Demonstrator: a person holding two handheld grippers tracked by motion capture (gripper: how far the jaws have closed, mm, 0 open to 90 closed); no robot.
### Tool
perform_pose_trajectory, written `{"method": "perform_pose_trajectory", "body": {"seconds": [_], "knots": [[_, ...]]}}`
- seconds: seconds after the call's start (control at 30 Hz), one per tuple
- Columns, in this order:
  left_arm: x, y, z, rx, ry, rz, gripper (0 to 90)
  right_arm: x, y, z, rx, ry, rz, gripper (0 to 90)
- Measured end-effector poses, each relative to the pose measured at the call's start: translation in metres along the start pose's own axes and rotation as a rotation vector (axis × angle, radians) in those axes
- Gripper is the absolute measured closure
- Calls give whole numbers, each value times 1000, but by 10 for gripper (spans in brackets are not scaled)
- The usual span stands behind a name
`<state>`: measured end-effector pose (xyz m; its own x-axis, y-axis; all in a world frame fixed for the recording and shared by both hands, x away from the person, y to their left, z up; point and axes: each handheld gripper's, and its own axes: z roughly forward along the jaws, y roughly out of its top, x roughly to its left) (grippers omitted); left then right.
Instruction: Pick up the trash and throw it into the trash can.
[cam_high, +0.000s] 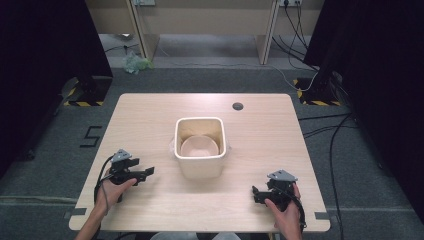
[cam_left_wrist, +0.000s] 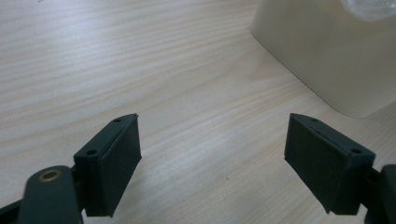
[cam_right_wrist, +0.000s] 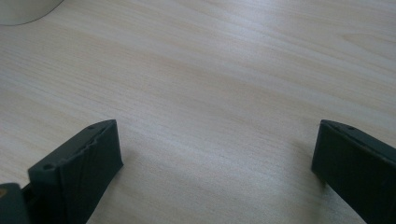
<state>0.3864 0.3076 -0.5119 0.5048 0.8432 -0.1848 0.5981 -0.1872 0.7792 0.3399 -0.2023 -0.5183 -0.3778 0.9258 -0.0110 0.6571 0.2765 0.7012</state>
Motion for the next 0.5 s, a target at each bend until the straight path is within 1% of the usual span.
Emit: {"method": "perform_pose_trajectory", "body": {"seconds": [0.17, 0.3, 0.43, 0.5], "knots": [[-2, -5, 1, 15, -3, 2, 178, 0, 0, 0, -1, 0, -3, 17], [-3, -7, 2, 28, 7, 18, 178, 0, 0, 0, -1, 0, -3, 18], [-7, -9, 2, 36, 4, 27, 178, 0, 0, 0, -1, 0, -3, 18], [-8, -10, 2, 44, 7, 38, 178, 0, 0, 0, -1, -1, -3, 18]]}}
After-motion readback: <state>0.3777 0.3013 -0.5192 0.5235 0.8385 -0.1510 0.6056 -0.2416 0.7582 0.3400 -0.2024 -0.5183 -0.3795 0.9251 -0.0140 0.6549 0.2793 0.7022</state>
